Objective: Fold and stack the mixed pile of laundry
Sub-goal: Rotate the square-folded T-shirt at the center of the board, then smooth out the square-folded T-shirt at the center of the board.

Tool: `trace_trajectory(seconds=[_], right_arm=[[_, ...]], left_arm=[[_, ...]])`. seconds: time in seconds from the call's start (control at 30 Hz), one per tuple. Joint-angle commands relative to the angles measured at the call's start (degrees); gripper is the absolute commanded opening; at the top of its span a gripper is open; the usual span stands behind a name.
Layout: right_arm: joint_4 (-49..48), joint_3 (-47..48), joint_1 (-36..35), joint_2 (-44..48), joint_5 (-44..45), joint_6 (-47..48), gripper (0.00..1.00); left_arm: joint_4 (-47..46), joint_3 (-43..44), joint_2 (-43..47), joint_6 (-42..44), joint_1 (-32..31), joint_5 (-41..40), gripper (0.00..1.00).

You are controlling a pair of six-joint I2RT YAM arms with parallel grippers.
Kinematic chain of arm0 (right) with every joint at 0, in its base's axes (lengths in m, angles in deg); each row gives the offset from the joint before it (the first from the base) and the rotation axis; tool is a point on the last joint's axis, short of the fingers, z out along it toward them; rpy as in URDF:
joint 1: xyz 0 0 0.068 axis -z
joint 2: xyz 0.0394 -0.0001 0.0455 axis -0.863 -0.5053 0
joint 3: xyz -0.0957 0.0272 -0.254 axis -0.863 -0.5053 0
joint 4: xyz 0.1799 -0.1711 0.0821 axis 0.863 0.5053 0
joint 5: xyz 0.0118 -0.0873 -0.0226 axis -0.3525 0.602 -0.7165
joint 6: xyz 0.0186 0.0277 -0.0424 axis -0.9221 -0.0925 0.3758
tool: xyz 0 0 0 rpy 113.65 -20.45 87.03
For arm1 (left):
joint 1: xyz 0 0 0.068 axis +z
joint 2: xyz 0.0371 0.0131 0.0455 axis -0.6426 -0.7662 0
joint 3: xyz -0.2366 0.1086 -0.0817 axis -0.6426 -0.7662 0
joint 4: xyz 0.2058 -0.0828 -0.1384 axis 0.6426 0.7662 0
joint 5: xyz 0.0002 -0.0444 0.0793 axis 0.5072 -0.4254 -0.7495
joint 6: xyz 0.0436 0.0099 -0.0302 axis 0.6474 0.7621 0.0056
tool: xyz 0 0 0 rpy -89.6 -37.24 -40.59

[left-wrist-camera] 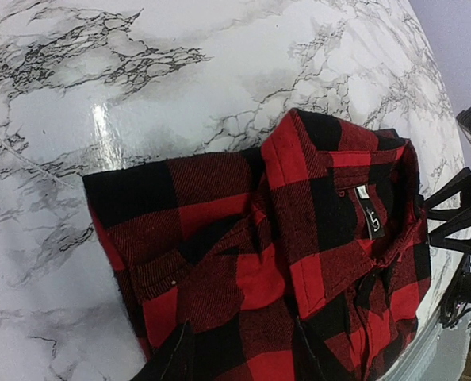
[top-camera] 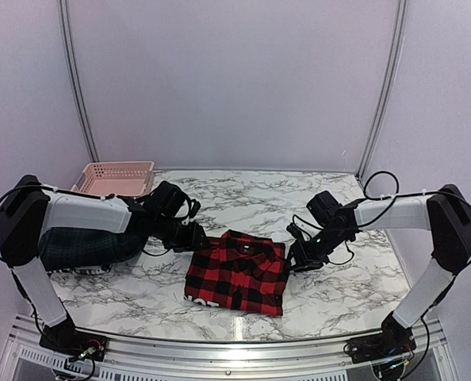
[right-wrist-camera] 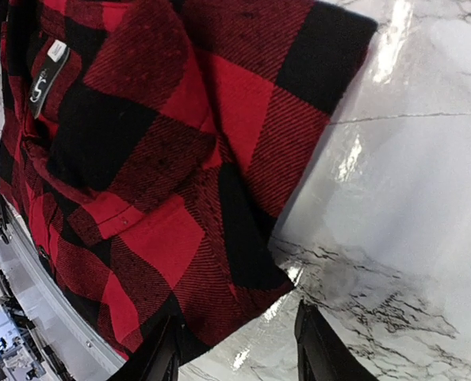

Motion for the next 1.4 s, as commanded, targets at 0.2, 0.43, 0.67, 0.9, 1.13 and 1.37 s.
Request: trace_trajectory(seconds=[0.2, 0.43, 0.67, 0.9, 1.13, 1.37], right_arm=[[-3.71, 2.67, 0.25, -4.54, -2.76, -2.45, 0.31], [-2.54, 5.03, 0.23, -5.77, -2.66, -1.48, 0.26], [-1.23, 6.91, 0.23, -6.83, -1.83, -0.42, 0.15], [-1.76, 7.10, 0.25, -6.24, -1.57, 0.52, 0.01], [-2.29, 7.66, 0.27, -4.93, -1.58, 2.19, 0.00], [-3.16, 7.89, 0.23, -2.22, -1.32, 4.57, 0.00]], left_arm=[[5.86, 3.54, -1.40, 2.82, 0.29, -4.13, 0.45], [8.22, 5.05, -3.51, 2.67, 0.61, -6.54, 0.51], [8.19, 6.35, -5.15, 3.49, 0.60, -5.21, 0.42], [8.28, 8.07, -7.38, 4.36, 0.85, -4.54, 0.34], [8.44, 7.91, -6.60, 4.88, 1.76, -4.89, 0.15], [8.46, 5.99, -2.94, 6.86, 2.53, -5.23, 0.00]])
